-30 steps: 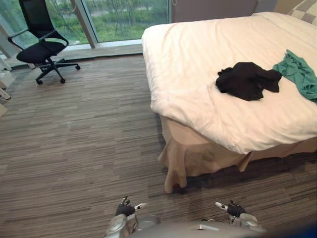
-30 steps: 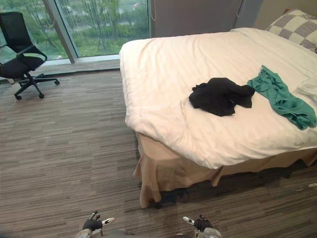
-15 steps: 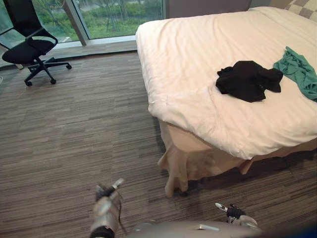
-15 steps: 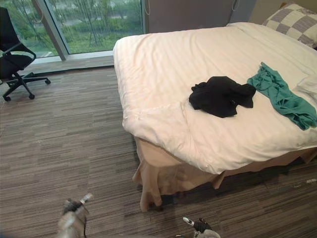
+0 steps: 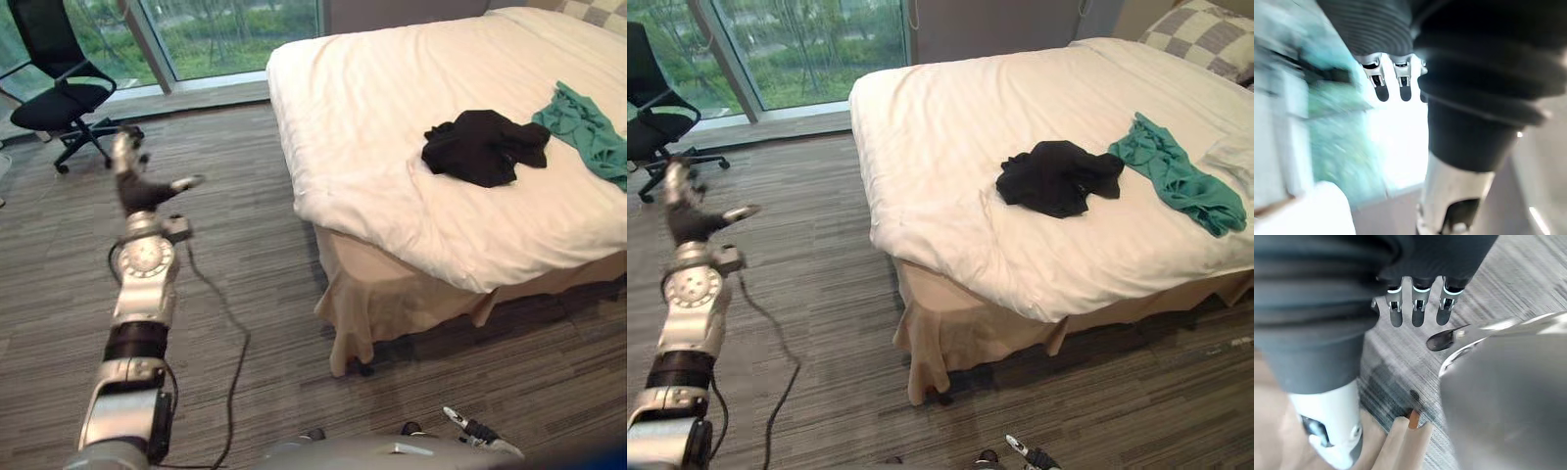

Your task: Tidy the bed and pick cloth on bed and put in laundry

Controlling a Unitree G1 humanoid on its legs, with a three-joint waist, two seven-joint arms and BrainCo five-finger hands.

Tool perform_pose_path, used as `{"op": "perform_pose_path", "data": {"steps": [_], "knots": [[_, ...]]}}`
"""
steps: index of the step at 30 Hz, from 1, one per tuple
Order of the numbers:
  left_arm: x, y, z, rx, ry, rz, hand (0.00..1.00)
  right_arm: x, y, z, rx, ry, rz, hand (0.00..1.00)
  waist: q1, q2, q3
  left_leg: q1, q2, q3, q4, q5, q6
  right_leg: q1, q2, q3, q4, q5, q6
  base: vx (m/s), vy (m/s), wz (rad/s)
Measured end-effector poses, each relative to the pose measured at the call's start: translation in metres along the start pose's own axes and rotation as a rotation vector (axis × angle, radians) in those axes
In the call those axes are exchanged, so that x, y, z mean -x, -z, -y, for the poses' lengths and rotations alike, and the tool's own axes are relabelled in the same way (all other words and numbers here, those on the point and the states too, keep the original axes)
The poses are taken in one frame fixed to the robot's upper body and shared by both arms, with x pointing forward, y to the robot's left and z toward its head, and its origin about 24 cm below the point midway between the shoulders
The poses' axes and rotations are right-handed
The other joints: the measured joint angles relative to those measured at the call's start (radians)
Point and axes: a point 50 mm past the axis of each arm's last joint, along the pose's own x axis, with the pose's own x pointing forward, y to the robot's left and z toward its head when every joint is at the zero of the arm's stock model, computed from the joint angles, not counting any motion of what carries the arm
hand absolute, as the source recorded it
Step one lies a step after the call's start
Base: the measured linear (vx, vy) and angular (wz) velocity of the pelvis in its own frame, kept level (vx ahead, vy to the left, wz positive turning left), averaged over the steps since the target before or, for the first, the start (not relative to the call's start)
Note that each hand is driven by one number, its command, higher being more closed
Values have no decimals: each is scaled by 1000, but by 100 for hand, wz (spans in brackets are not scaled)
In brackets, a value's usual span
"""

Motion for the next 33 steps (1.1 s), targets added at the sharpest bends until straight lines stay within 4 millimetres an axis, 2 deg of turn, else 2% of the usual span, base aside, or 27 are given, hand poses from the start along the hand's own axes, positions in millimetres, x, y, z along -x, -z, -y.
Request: {"op": "perform_pose_path", "data": {"steps": [2,3,5,7,10,12,17,19,22,23,24,26,28,30,33], "knots": [[-1,-8,6,-77,34,80,0,1,8,0,-24,5,-11,0,-23,1,0,-1,2,12,0,0,-1,-9,6,21,-7,6,-2,-32,-28,-34],[-5,-16,15,-136,78,151,0,3,18,5,-28,23,-26,0,-31,0,0,1,5,18,0,0,-2,-8,9,25,-9,7,-3,4,-32,-13],[-7,-25,26,-233,118,227,0,6,31,14,-40,61,-44,0,-32,1,0,5,8,28,-1,-2,-5,-7,13,30,-10,7,-3,24,-25,-11],[-6,-28,42,-429,151,312,0,9,39,21,-43,92,-53,0,-44,1,0,14,12,39,-8,-5,-9,-8,19,42,-12,7,-3,28,-20,-14],[-3,-17,63,-646,232,322,0,8,35,19,-44,92,-30,0,-59,8,3,12,13,64,-8,-9,-14,-23,21,64,-11,8,-5,7,-11,-19],[-2,-8,68,-730,258,287,0,8,29,18,-2,92,3,0,-73,22,11,8,12,76,-8,-12,-16,-35,22,79,-10,11,-4,-1,-9,-27],[-15,-1,63,-848,207,223,0,7,20,19,42,90,45,0,-109,44,33,-23,15,95,4,-13,-18,-76,26,97,1,16,-5,3,-24,-11],[-20,-2,62,-882,167,217,0,6,10,16,52,80,69,0,-129,61,47,-43,15,98,7,-14,-19,-101,25,102,10,16,-6,-42,-25,-11],[-43,-25,61,-898,44,256,0,1,-25,-2,59,32,156,0,-134,89,121,-124,9,122,37,-15,-18,-200,18,149,48,20,-4,-116,-10,-22],[-54,-36,58,-890,-33,265,0,0,-44,-14,55,0,211,0,-147,96,163,-164,8,136,43,-8,-10,-247,18,158,56,31,-5,-90,-18,-13],[-57,-39,56,-880,-63,256,0,0,-51,-18,48,-14,234,0,-154,99,181,-174,9,144,44,-5,-9,-262,19,169,61,34,-6,-78,-17,-22],[-63,-43,53,-861,-113,239,0,2,-64,-25,31,-39,287,0,-160,100,213,-193,11,164,48,-4,-9,-296,19,191,73,37,-9,-27,-8,-32],[-76,-61,52,-811,-181,266,0,5,-84,-36,0,-78,364,0,-169,98,257,-244,11,189,64,-2,-11,-367,20,214,106,37,-9,-18,-15,-31],[-88,-82,52,-770,-230,313,0,9,-96,-49,-9,-121,419,0,-165,88,283,-292,7,217,69,10,-22,-436,19,246,135,36,-10,-7,-17,-25],[-96,-98,55,-759,-247,345,0,15,-111,-68,3,-182,478,0,-165,80,324,-324,5,246,75,20,-25,-490,19,264,167,32,-16,1,-24,-16]]}}
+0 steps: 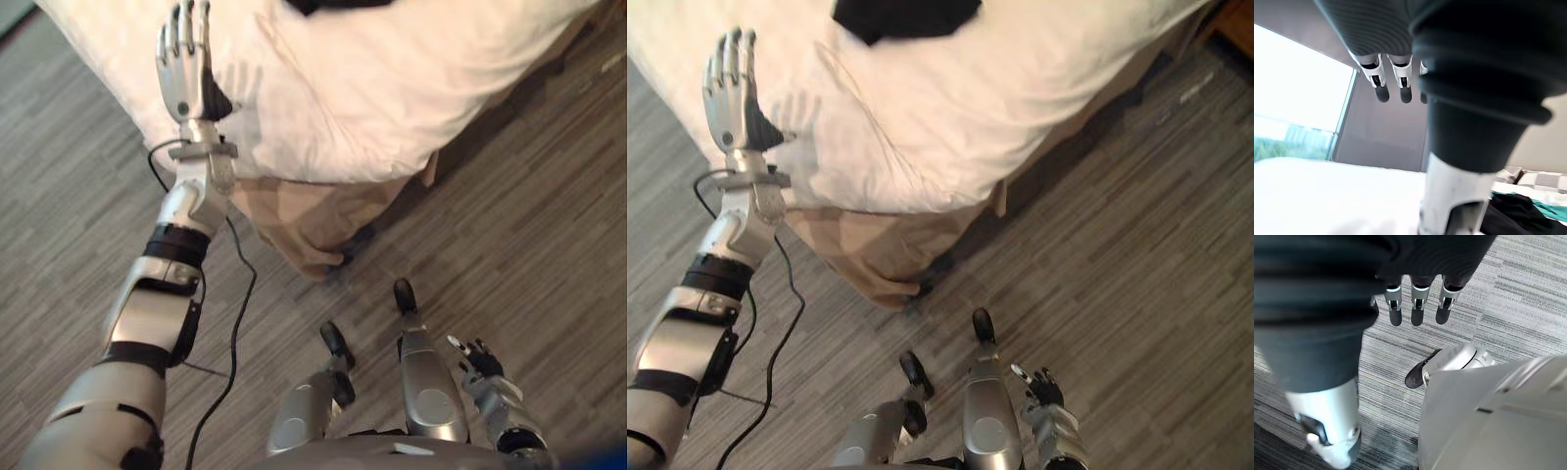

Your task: Tidy the bed and pick cloth on bed and put in laundry

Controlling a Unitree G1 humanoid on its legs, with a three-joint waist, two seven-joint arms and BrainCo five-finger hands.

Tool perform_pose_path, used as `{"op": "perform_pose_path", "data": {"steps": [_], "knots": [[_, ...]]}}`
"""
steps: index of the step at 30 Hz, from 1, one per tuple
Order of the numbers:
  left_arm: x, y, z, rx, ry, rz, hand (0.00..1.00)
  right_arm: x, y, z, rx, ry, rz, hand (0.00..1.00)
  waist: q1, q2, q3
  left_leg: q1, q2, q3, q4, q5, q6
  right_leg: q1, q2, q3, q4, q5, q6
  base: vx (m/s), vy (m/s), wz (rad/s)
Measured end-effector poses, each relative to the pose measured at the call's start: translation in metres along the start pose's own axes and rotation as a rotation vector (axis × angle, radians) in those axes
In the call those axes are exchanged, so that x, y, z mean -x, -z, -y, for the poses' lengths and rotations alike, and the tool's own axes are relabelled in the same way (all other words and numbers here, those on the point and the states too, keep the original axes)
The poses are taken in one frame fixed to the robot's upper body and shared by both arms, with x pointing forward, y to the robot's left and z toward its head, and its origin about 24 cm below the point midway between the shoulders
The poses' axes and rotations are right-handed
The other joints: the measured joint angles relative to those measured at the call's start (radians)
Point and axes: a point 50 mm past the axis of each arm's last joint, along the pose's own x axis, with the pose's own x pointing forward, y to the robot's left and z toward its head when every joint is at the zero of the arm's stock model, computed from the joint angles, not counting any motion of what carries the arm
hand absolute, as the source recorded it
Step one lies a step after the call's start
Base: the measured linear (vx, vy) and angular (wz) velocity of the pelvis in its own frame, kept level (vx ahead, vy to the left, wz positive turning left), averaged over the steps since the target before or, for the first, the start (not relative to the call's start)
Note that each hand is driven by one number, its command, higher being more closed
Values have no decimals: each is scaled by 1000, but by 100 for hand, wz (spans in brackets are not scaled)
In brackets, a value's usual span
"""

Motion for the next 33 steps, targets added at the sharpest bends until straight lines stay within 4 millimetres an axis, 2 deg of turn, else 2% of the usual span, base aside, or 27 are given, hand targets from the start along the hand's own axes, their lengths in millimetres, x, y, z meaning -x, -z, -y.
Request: {"op": "perform_pose_path", "data": {"steps": [1,3,6,9,12,16,18,20,24,27,29,32,33], "knots": [[-3,-5,1,-7,6,4,100,-1,-8,-7,-1,-29,34,0,4,0,5,-22,0,19,5,3,-5,-34,1,10,20,-2,-3,4,-21,-17],[-8,-9,3,-20,54,-45,100,-1,-21,-17,-9,-69,92,0,13,-4,17,-55,-1,40,20,7,-11,-77,0,24,47,-4,-5,7,-21,-9],[-9,0,11,-41,195,-195,100,-4,-44,-33,-27,-130,177,0,15,-11,41,-83,1,52,34,7,-11,-117,0,30,76,-8,-10,-8,-7,-2],[-16,4,8,-1,273,-330,100,-2,-58,-39,-59,-166,229,0,37,-17,47,-100,6,90,34,0,-15,-149,0,31,98,-17,-11,-49,-19,0],[-16,13,8,52,302,-416,100,-1,-63,-44,-65,-192,241,0,40,-22,49,-102,10,100,36,-11,-7,-152,-2,24,110,-20,-9,-38,-10,8],[-14,15,11,81,317,-430,100,0,-65,-43,-56,-194,235,0,54,-22,49,-98,11,109,35,-13,-3,-146,-6,19,111,-20,-8,26,1,3],[-13,11,16,105,326,-380,100,-1,-65,-39,-46,-185,216,0,58,-22,47,-77,14,97,33,-6,9,-111,-10,-7,98,-21,-8,127,5,20],[-10,8,19,119,338,-355,100,-1,-63,-38,-44,-180,205,0,58,-23,44,-65,18,88,33,-4,11,-85,-11,-22,85,-21,-8,126,8,21],[10,5,29,155,372,-242,100,-5,-47,-30,-42,-146,124,0,58,-23,40,-4,28,51,30,-3,12,29,-11,-84,29,-21,-8,140,8,26],[31,16,23,139,382,-141,100,-7,-23,-20,-42,-94,2,0,52,-22,-2,10,27,9,29,-3,12,81,-17,-119,-15,-17,-4,118,10,28],[40,19,18,129,388,-84,100,-7,-16,-15,-42,-70,-32,0,53,-22,-8,31,26,-6,29,-3,12,124,-18,-135,-41,-8,-1,91,7,26],[64,21,8,164,424,28,100,-6,-2,-7,-46,-32,-83,0,60,-23,-59,65,25,-40,27,-3,11,197,-19,-176,-96,15,1,61,5,25],[79,21,7,191,449,57,100,-4,3,-2,-48,-18,-102,0,64,-22,-89,81,22,-51,24,-4,11,224,-22,-186,-108,17,3,56,14,24]]}}
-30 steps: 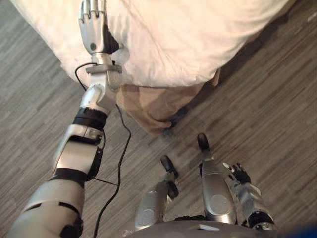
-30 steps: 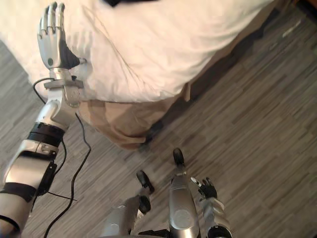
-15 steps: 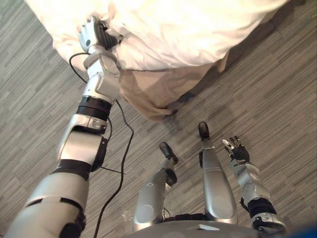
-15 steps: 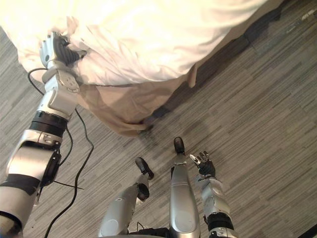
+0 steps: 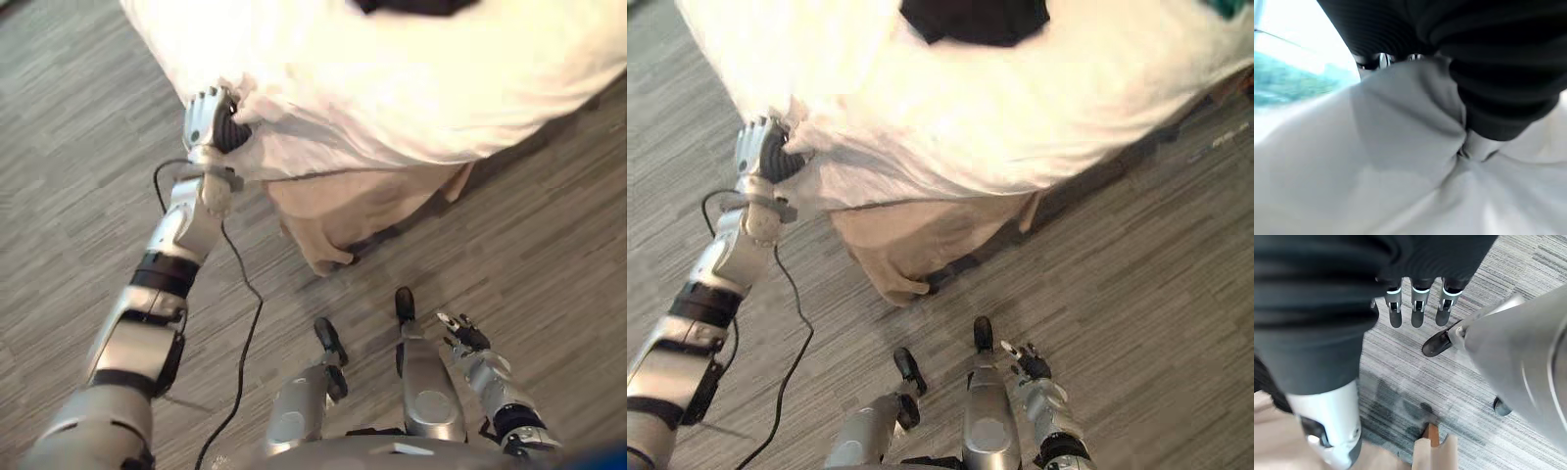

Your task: Tidy the bed and pick cloth on bed and put in laundry

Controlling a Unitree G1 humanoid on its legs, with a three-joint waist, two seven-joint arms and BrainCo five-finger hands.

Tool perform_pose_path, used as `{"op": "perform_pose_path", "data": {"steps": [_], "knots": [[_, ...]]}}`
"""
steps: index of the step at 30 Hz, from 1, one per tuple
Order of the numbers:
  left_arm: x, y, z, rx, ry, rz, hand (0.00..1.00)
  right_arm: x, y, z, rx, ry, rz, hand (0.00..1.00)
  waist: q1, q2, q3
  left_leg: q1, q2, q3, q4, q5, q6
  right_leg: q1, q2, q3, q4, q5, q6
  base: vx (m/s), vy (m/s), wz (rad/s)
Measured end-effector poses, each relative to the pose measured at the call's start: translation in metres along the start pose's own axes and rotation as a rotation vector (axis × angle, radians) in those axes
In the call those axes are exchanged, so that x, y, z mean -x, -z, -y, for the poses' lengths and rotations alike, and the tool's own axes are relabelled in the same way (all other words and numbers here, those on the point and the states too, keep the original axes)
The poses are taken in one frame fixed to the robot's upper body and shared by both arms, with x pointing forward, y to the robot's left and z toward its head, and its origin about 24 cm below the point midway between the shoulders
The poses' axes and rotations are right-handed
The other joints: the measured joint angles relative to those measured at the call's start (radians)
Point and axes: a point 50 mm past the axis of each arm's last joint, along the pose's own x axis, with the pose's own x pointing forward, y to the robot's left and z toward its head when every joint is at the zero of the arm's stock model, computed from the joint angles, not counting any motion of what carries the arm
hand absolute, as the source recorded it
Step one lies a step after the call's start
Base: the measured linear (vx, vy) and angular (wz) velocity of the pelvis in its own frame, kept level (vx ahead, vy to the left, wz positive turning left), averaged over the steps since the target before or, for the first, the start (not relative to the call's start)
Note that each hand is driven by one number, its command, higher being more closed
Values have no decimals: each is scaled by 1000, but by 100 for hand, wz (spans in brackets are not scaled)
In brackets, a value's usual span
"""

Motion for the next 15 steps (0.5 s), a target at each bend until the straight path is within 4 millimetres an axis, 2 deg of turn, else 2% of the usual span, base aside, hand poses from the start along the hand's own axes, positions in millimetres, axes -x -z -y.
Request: {"op": "perform_pose_path", "data": {"steps": [1,2,7,8,9,10,13,14,15], "knots": [[15,0,6,23,35,28,100,1,7,4,-2,13,-24,0,4,-1,-32,17,-1,-11,-6,0,0,22,0,-13,-7,0,0,42,15,27],[22,0,9,37,60,39,0,2,10,6,-4,19,-37,0,5,0,-47,23,-1,-21,-8,-1,0,34,0,-16,-13,0,0,48,12,28],[84,-7,35,159,271,89,0,10,30,24,-22,80,-114,0,37,-1,-115,57,-4,-68,-25,-3,-1,93,4,-58,-40,0,0,-21,-11,20],[103,-10,47,201,354,86,0,13,37,30,-15,99,-142,0,46,-1,-136,62,-7,-87,-43,-3,0,101,5,-69,-56,0,1,-62,-26,20],[117,-12,58,239,430,66,0,16,42,35,-12,115,-170,0,53,-6,-139,71,-11,-103,-48,-1,3,117,5,-75,-66,0,1,-69,-26,21],[124,-13,63,255,462,56,0,17,45,38,-6,123,-182,0,54,-7,-140,77,-11,-107,-48,0,4,126,5,-83,-68,-1,1,-120,-34,21],[173,-19,89,411,708,-23,0,32,70,58,18,168,-295,0,59,-12,-189,121,-15,-140,-96,22,11,162,5,-116,-68,-15,0,-96,-29,22],[174,-19,89,413,710,-24,0,32,70,58,18,168,-296,0,59,-12,-190,121,-15,-140,-97,23,11,163,5,-116,-68,-15,0,-58,-23,14],[197,-22,99,486,823,-75,0,37,79,64,35,173,-333,0,67,-20,-221,125,-17,-150,-110,28,9,165,5,-122,-68,-27,7,-53,-12,17]]}}
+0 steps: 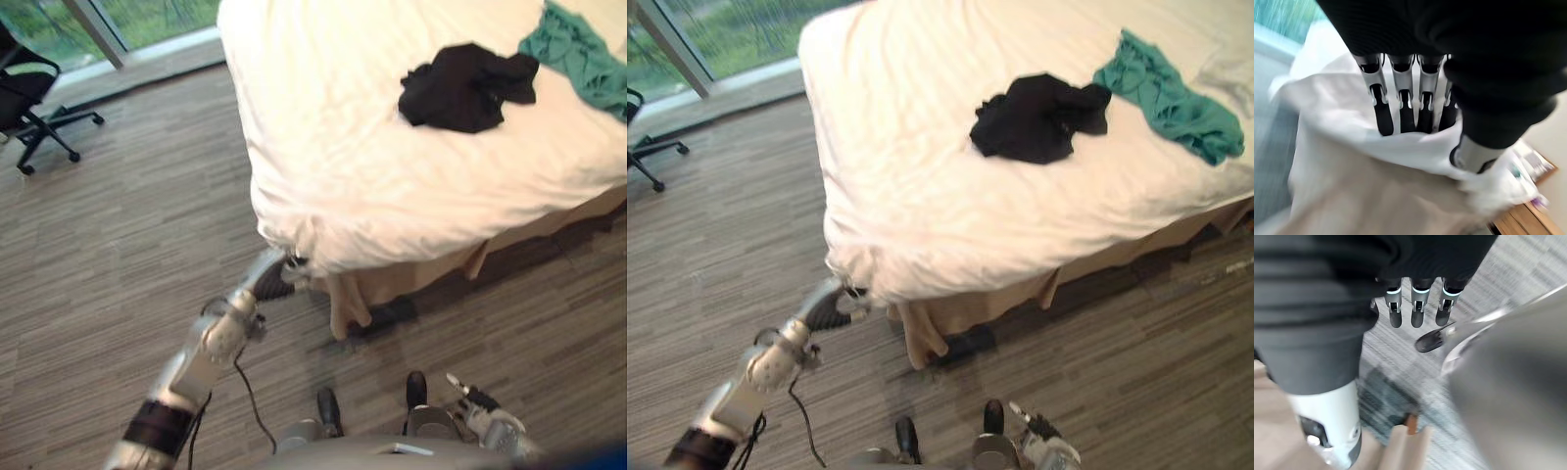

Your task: Tidy the bed and pick cloth on bed and put in laundry

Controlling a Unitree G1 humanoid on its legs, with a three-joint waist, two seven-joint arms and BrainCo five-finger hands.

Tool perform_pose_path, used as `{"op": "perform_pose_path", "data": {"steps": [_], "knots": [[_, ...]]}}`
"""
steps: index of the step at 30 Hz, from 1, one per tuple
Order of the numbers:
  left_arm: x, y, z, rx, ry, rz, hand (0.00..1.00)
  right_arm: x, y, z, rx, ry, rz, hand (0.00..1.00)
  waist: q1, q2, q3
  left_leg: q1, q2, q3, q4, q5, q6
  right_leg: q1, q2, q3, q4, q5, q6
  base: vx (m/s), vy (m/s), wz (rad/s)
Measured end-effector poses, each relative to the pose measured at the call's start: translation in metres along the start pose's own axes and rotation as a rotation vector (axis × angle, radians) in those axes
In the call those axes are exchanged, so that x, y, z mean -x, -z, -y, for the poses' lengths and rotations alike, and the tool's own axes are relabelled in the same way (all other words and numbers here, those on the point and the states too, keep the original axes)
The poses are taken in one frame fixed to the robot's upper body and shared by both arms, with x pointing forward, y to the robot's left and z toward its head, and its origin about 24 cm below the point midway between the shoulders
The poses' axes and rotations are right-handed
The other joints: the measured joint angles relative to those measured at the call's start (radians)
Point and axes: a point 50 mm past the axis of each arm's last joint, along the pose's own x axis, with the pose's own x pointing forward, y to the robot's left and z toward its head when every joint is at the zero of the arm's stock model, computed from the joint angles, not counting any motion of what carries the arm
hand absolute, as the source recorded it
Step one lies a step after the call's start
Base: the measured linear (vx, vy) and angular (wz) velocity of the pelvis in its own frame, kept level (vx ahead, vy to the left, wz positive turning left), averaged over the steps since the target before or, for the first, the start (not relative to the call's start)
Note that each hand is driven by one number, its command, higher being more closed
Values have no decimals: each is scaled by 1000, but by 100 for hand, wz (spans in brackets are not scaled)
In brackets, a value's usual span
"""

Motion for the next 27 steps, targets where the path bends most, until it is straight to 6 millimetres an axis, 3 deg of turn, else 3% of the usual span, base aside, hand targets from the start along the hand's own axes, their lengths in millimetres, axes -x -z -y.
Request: {"op": "perform_pose_path", "data": {"steps": [1,2,7,10,15,16,19,20,21,22,23,25,26,27], "knots": [[5,7,19,83,75,-50,0,1,11,6,1,9,-36,0,13,-10,-18,2,-1,-9,-3,1,-1,8,-1,-3,-1,-3,1,-35,-8,19],[5,9,23,92,85,-59,0,1,12,7,3,10,-41,0,15,-12,-20,3,-1,-10,-3,1,-1,10,-1,-4,-1,-3,1,-59,-2,14],[45,67,93,295,210,-457,0,1,25,4,-6,1,-86,0,30,-59,-62,30,-7,-34,-4,-2,-5,52,-3,-26,-21,-6,0,-7,0,12],[71,94,119,350,174,-688,0,0,26,0,-113,39,-74,0,41,-73,-72,43,-9,-33,-4,-7,-4,67,-4,-25,-27,-4,5,6,2,2],[117,121,137,387,56,-979,0,0,13,5,-286,191,33,0,45,-68,-84,75,-8,-15,-3,-20,-2,90,-3,-5,-28,-4,5,34,3,-9],[121,123,137,393,41,-1001,0,0,10,7,-300,213,54,100,46,-67,-84,80,-8,-10,-3,-21,-2,93,-3,-1,-28,-5,5,42,5,-21],[132,132,129,411,-53,-1076,0,6,-29,16,-381,292,244,100,43,-65,-85,86,-9,-5,0,-27,0,95,-3,2,-25,-5,5,22,-1,-8],[133,136,122,410,-106,-1104,0,14,-64,18,-367,293,399,100,43,-69,-84,87,-10,-5,1,-27,0,96,-3,2,-25,-5,5,0,0,0],[133,137,120,410,-120,-1109,0,17,-76,17,-351,284,449,100,43,-70,-84,87,-10,-5,1,-27,0,96,-3,2,-25,-5,5,0,0,0],[132,139,116,413,-148,-1125,0,27,-109,13,-287,258,590,100,42,-74,-84,87,-11,-6,1,-27,0,96,-3,2,-25,-5,5,0,0,0],[132,139,116,415,-153,-1129,0,31,-121,11,-268,246,641,100,42,-75,-84,87,-13,-6,1,-27,0,96,-3,1,-25,-5,6,-39,-12,0],[131,139,117,460,-178,-1136,0,59,-182,-14,-122,121,924,100,45,-78,-83,86,-15,-9,1,-27,0,95,-3,-2,-25,-5,6,-34,-13,3],[130,139,118,469,-181,-1136,0,65,-191,-20,-142,42,963,100,46,-78,-83,85,-15,-10,1,-27,0,94,-2,-3,-25,-5,6,-19,-26,5],[128,137,121,514,-206,-1147,0,86,-210,-37,-120,-96,1103,100,46,-80,-83,81,-14,-12,1,-27,0,91,-1,-5,-25,-6,6,-9,-30,9]]}}
